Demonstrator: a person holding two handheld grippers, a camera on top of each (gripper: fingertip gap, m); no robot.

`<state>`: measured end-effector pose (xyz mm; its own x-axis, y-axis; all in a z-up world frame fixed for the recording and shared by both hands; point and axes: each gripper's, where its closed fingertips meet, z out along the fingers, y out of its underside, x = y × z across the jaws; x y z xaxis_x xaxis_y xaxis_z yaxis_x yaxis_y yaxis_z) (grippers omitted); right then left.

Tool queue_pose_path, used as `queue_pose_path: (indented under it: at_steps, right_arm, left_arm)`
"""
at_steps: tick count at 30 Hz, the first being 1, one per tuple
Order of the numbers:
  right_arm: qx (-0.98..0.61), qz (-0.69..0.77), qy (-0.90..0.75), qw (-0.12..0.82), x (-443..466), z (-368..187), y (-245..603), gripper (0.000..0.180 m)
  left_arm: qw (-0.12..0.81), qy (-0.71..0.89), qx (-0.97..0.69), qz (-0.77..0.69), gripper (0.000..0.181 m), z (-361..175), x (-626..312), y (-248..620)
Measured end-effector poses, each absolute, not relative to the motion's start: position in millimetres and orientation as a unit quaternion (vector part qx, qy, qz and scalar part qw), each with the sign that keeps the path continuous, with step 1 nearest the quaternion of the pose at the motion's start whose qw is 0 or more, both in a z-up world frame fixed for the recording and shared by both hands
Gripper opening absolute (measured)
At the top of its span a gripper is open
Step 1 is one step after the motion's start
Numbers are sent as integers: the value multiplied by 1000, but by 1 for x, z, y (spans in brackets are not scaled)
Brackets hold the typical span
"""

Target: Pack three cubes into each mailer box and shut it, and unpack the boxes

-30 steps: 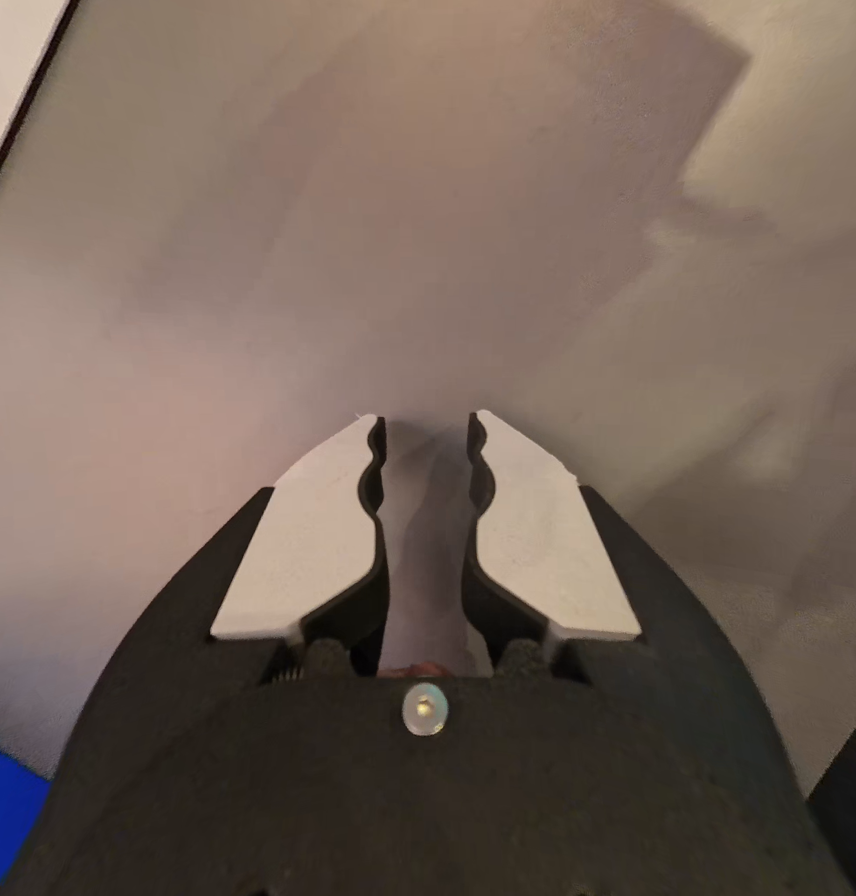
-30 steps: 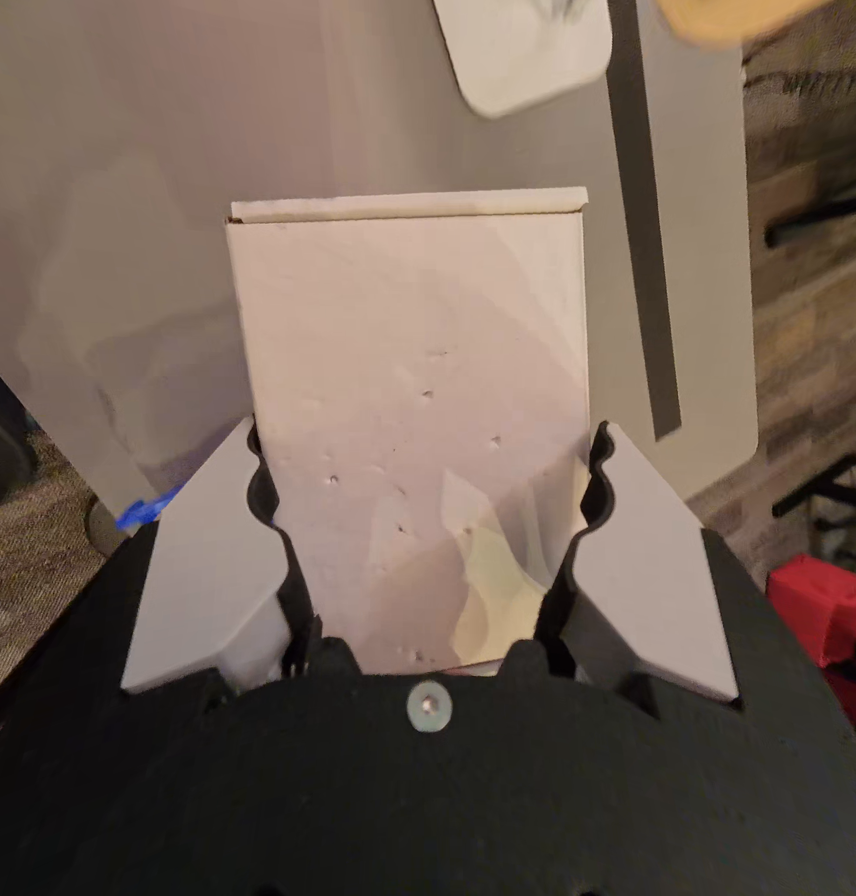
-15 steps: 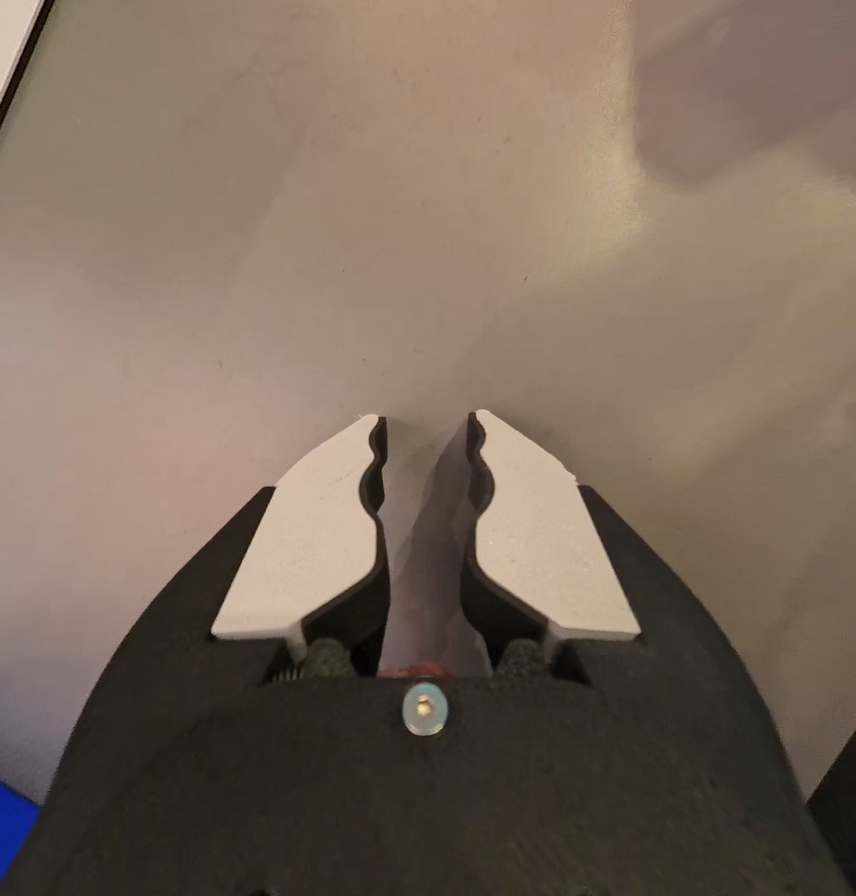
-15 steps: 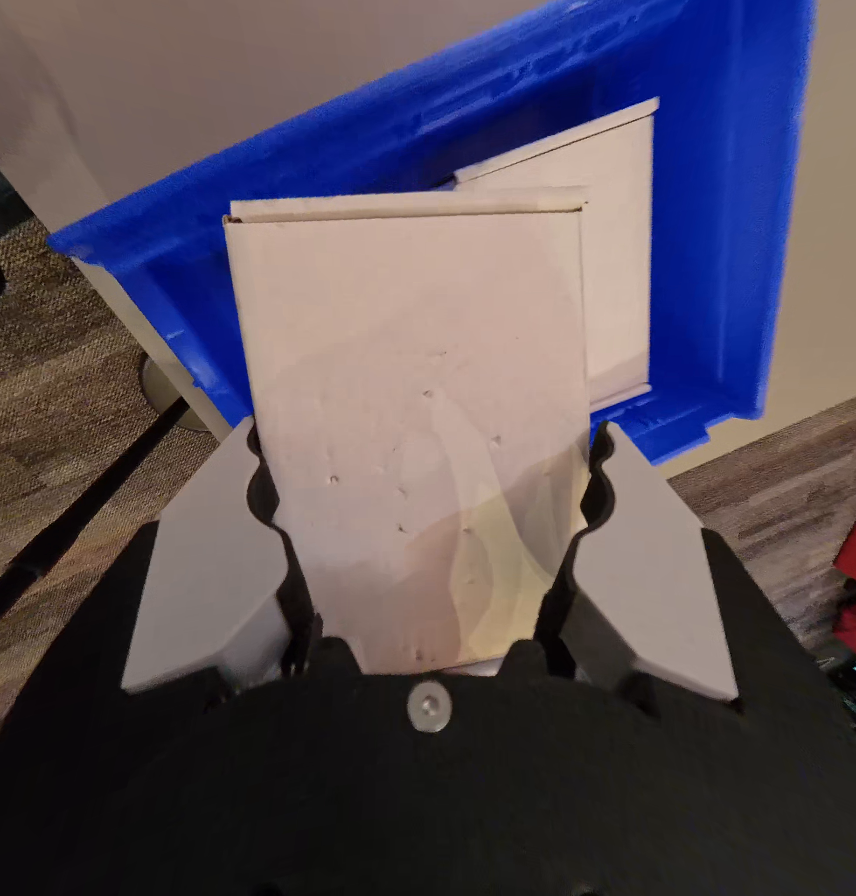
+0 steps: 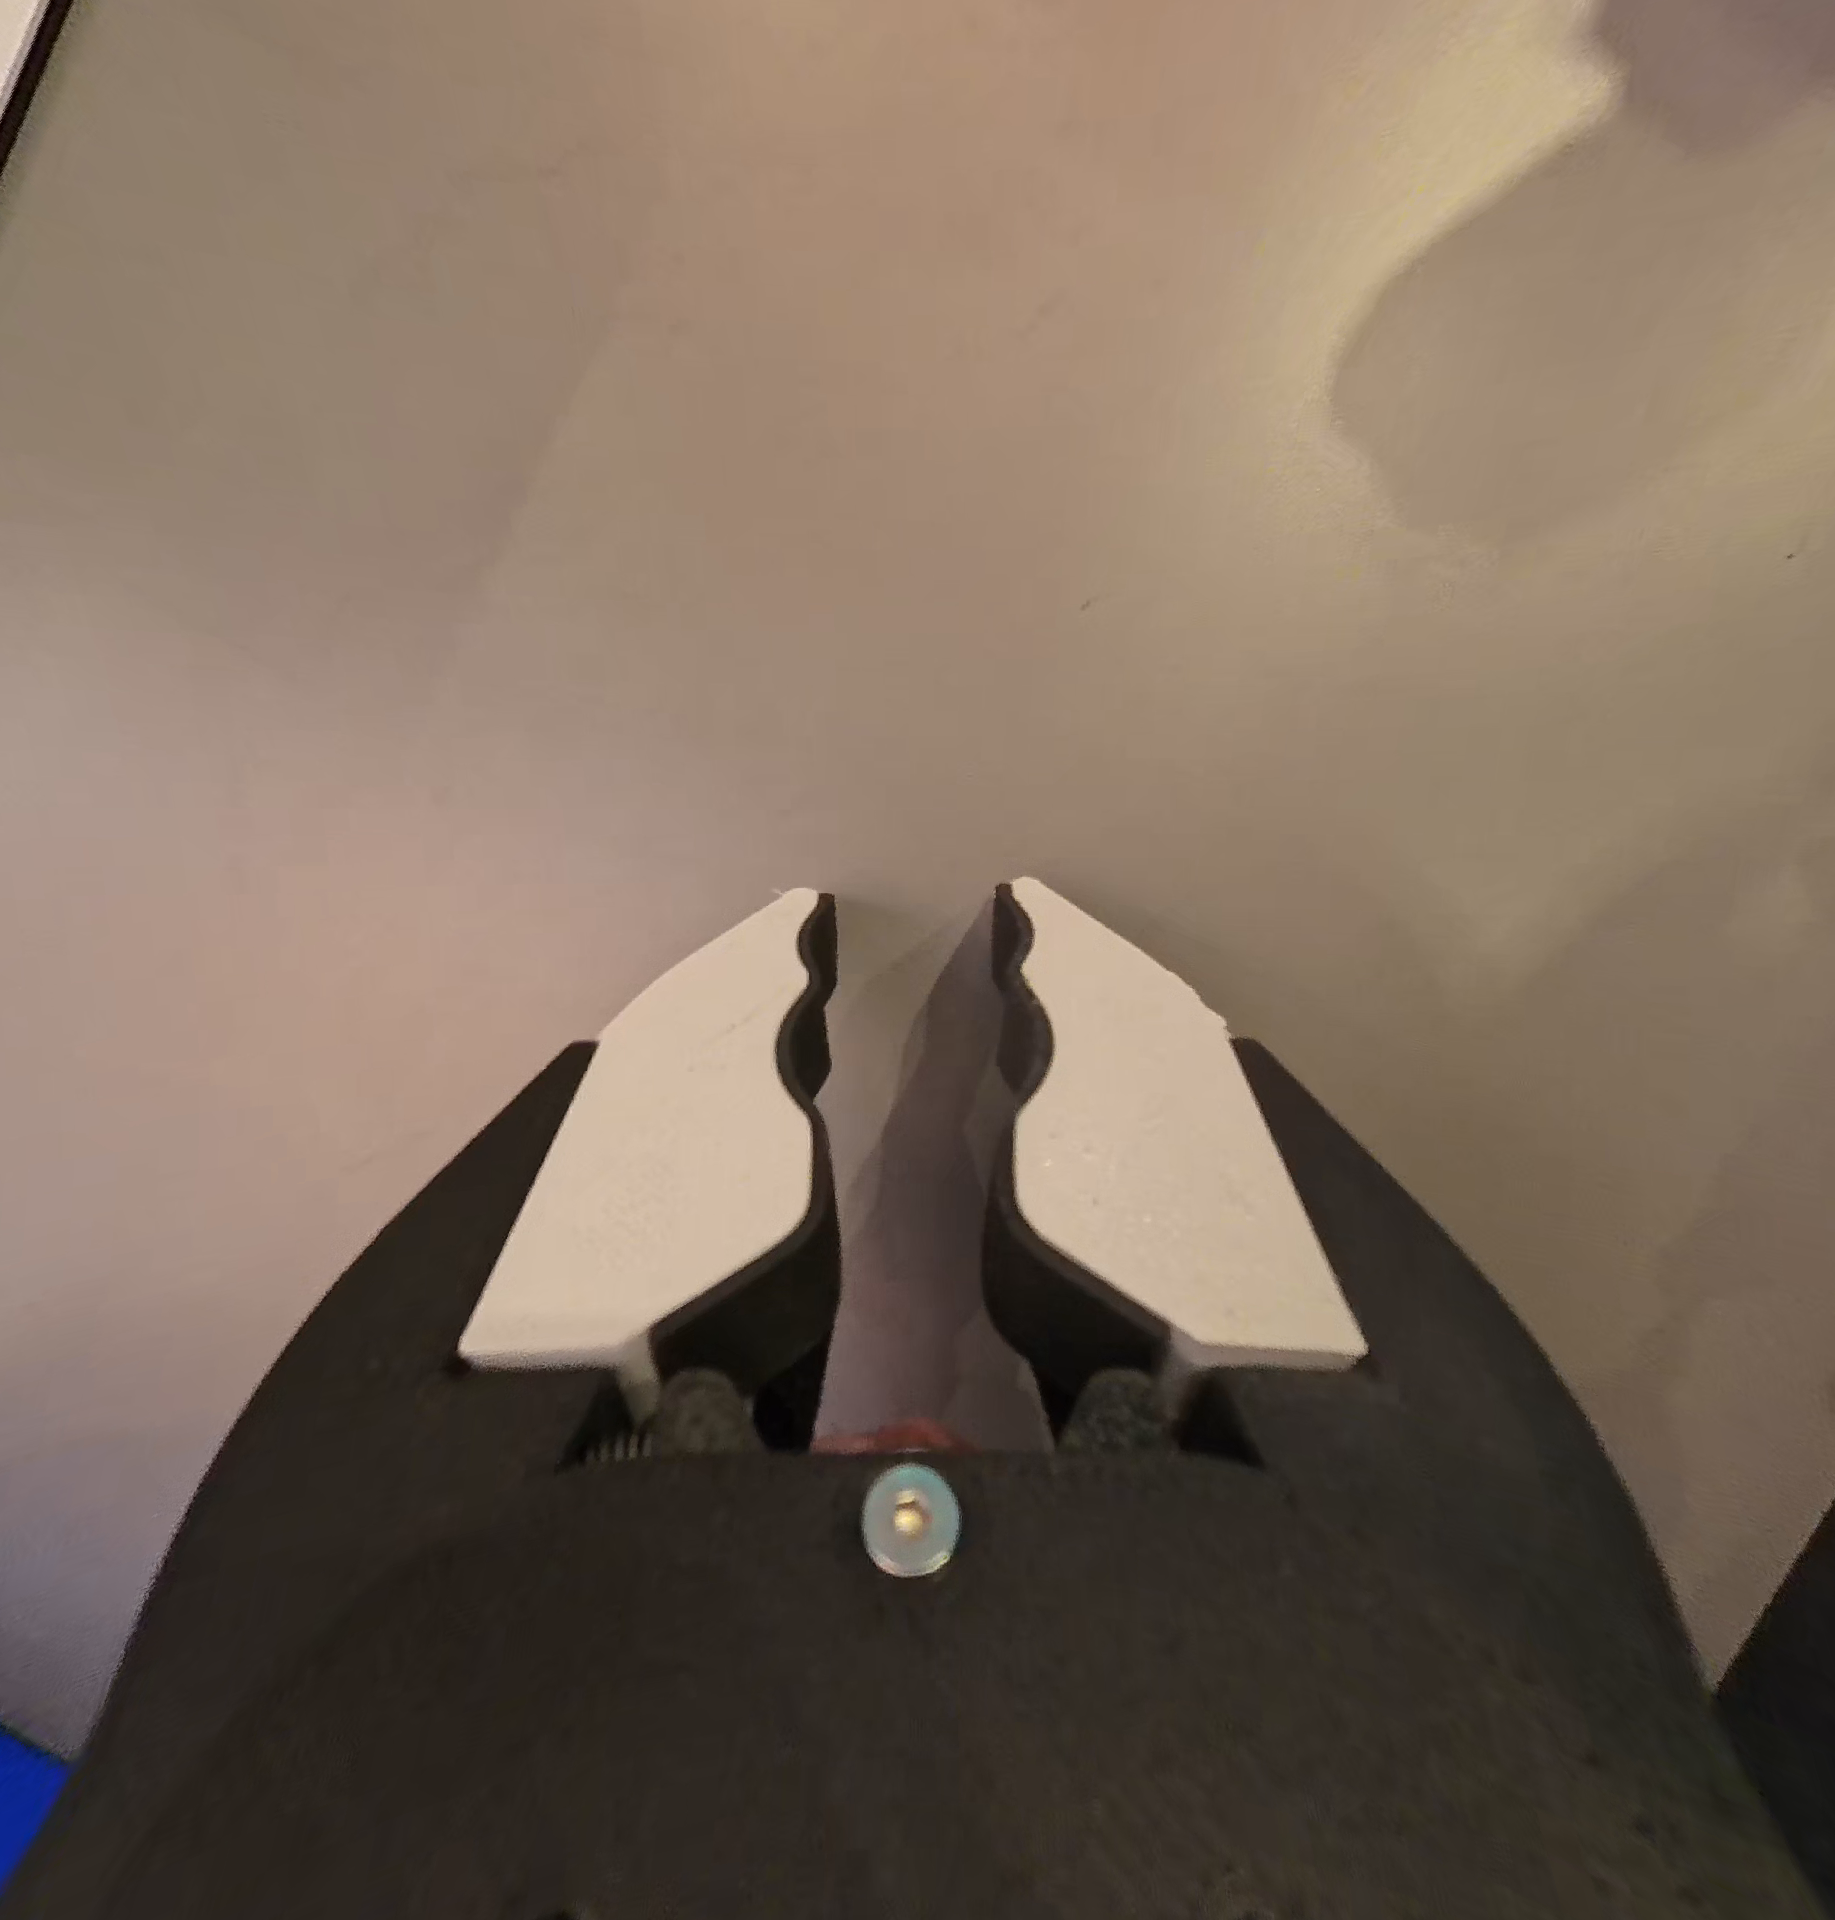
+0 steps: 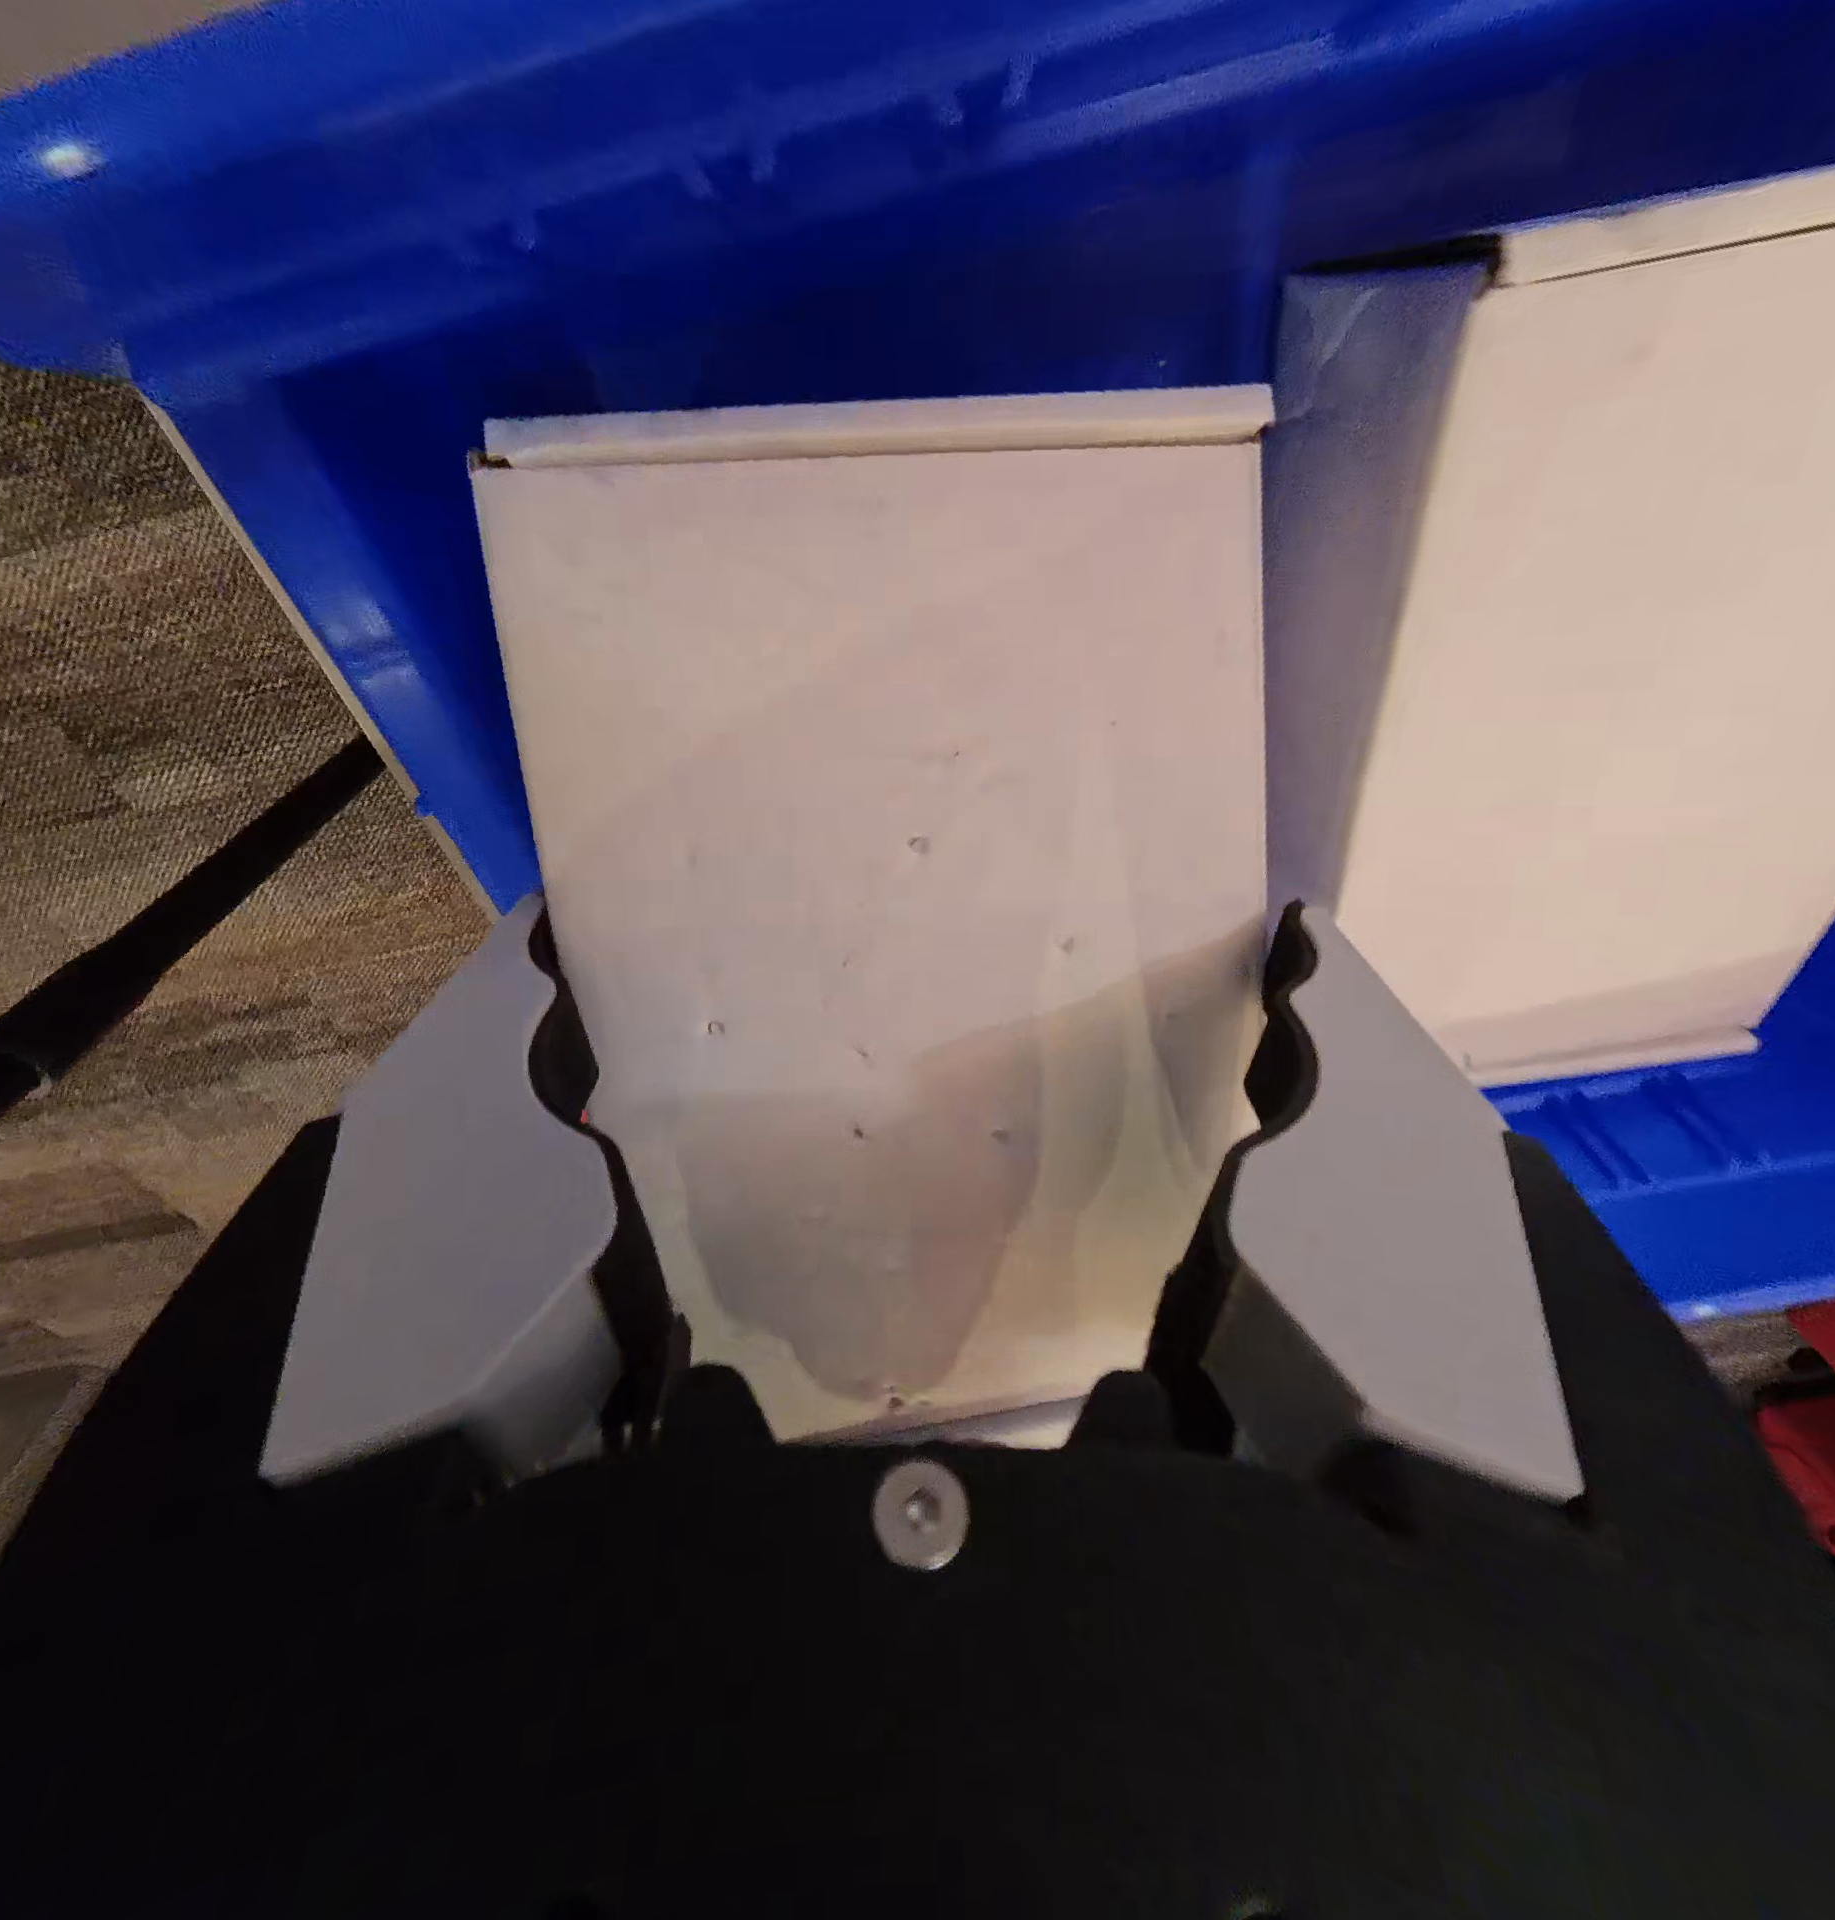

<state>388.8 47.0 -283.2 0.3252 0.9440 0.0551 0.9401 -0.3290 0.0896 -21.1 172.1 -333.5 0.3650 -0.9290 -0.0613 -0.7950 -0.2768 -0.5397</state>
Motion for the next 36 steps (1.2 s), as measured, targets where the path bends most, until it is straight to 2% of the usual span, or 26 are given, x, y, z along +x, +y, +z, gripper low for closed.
queue_pose_path:
  at_steps: [22, 25, 28, 30, 33, 35, 36]
  right_arm:
    - [791, 76, 604, 51, 408, -306, 58, 128]
    - [795, 77, 601, 46, 408, -303, 59, 131]
    - [803, 84, 588, 41, 413, -292, 60, 135]
    - [813, 81, 576, 21, 411, -278, 61, 134]
    - [847, 82, 523, -42, 414, -249, 73, 128]
    - [882, 87, 454, -95, 426, -227, 85, 118]
    - [900, 84, 411, -117, 435, -218, 89, 107]
  left_arm:
    - [252, 552, -782, -145, 27, -334, -14, 168]
    - [255, 552, -781, -141, 30, -334, -14, 169]
    - [257, 553, -782, -130, 42, -334, -15, 170]
    - [262, 552, -782, -120, 50, -331, -16, 172]
    - [285, 543, -780, -127, 51, -315, -14, 175]
    - [310, 536, -776, -116, 52, -295, -18, 181]
    - [324, 533, -774, -107, 51, -282, -23, 186]
